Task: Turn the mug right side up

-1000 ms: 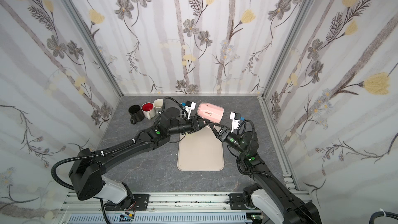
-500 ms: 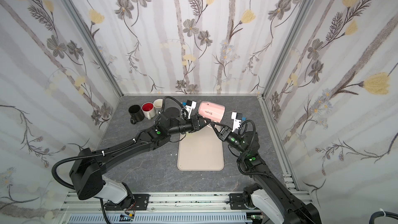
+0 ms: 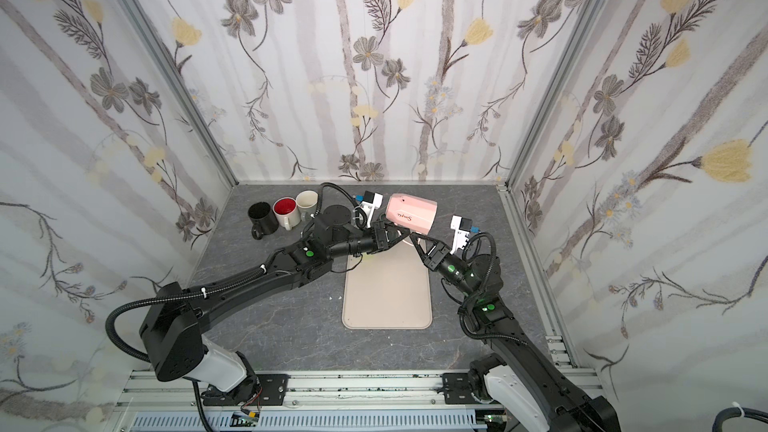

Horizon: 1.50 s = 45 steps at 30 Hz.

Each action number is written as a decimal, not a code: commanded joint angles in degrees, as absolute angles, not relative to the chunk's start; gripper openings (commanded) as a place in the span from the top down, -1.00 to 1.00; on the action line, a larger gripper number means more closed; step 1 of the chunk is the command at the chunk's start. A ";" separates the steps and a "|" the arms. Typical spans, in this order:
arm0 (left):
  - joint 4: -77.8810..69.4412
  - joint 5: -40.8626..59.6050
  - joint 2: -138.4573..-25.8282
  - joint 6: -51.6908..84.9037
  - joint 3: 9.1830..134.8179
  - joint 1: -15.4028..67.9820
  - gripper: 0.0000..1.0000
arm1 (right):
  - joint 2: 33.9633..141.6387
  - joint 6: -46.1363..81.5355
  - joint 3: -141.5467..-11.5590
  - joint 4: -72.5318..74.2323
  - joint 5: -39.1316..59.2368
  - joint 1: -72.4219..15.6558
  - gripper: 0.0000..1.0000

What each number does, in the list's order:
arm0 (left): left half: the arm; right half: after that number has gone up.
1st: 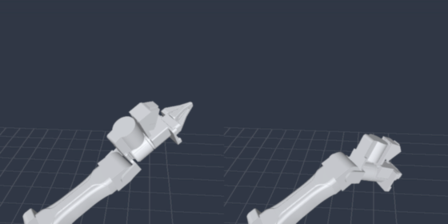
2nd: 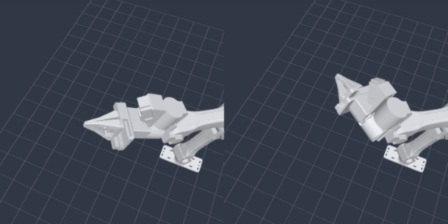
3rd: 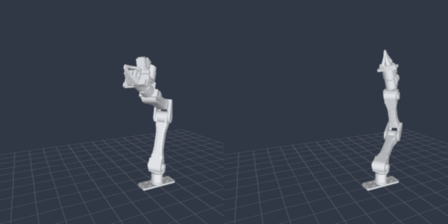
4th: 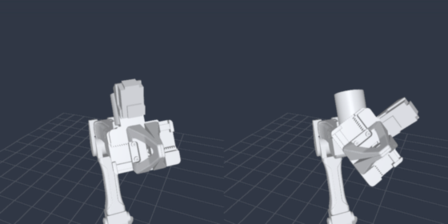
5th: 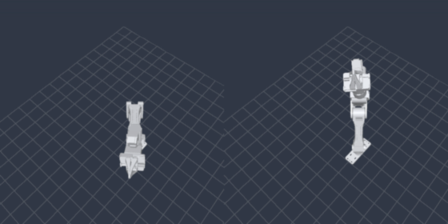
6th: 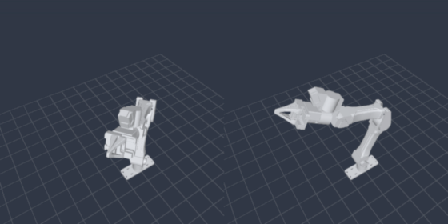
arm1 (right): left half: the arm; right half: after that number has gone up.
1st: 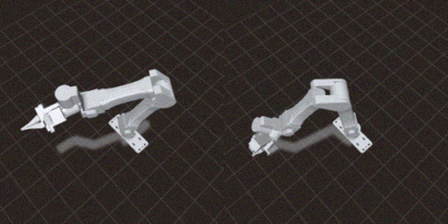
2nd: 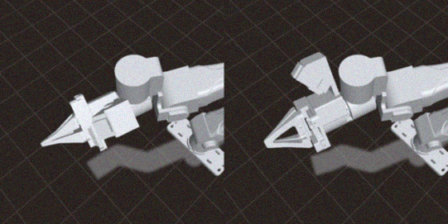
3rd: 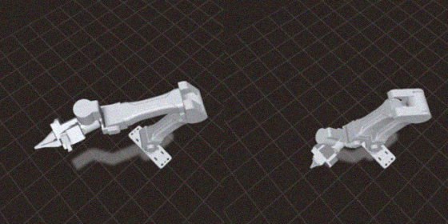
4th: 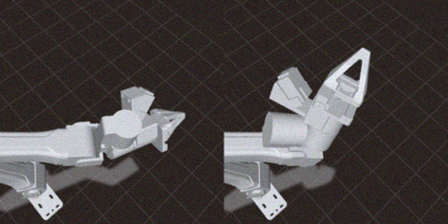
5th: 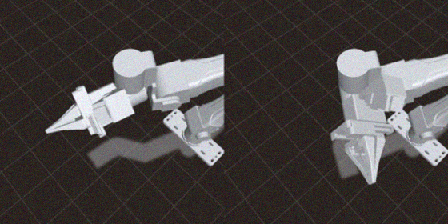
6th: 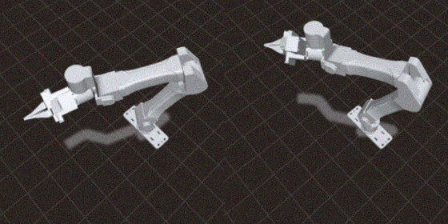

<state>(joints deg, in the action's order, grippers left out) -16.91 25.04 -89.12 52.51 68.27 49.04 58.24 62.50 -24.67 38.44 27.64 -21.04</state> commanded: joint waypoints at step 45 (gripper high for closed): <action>-15.67 23.91 -91.27 50.38 69.91 51.37 -1.00 | 56.40 61.41 -21.38 23.47 13.85 -19.81 1.00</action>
